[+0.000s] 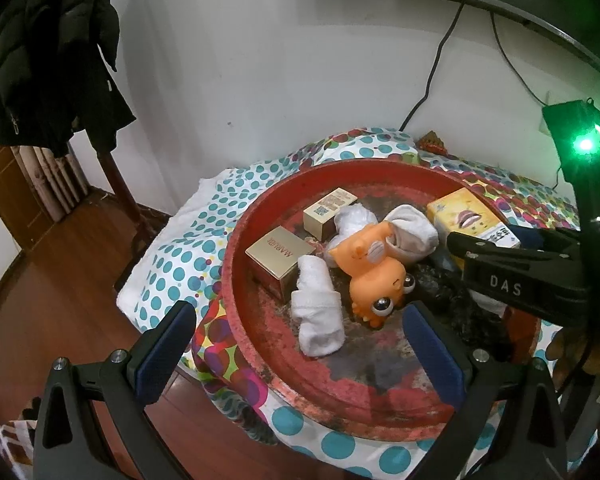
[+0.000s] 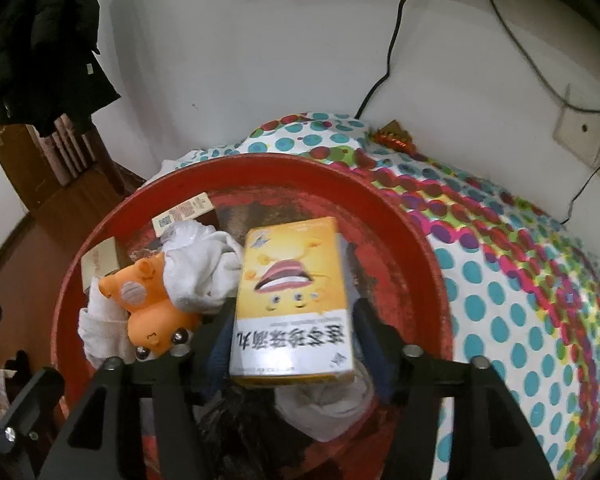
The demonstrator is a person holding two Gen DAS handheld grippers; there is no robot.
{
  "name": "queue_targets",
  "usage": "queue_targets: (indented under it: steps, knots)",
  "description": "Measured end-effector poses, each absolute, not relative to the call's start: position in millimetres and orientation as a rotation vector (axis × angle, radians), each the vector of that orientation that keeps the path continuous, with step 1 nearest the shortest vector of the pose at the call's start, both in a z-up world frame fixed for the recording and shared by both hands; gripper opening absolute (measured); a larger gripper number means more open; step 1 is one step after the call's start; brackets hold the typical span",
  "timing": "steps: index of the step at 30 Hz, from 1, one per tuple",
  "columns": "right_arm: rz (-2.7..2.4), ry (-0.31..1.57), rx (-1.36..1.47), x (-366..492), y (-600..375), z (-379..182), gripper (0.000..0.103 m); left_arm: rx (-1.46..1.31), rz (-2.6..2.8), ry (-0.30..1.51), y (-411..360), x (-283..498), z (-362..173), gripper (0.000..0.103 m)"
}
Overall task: Organize objects
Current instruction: 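Carry the yellow medicine box with the right tool onto the red tray and release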
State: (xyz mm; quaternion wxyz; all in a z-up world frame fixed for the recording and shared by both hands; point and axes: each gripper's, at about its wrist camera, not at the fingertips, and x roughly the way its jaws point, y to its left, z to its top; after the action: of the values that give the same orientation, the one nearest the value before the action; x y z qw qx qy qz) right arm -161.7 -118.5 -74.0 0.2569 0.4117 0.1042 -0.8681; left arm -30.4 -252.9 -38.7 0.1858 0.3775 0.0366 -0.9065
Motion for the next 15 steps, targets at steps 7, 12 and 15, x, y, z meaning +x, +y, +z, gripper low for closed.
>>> queue_targets:
  steps: [7,12,15]
  knots:
    - [-2.381,0.29,1.077,-145.8,-112.9,-53.1,0.073,1.064,-2.562,0.104,-250.4,-28.9,-37.8,0.103]
    - [-2.415,0.296,1.046,-130.4,-105.1,-40.8,0.075,1.063,-2.566,0.105,-249.5,-28.1,-36.5,0.103]
    - [-2.43,0.267,1.052,-117.4,-93.1,-34.6,0.076,1.067,-2.567,0.114,-249.1,-28.3,-36.0,0.103]
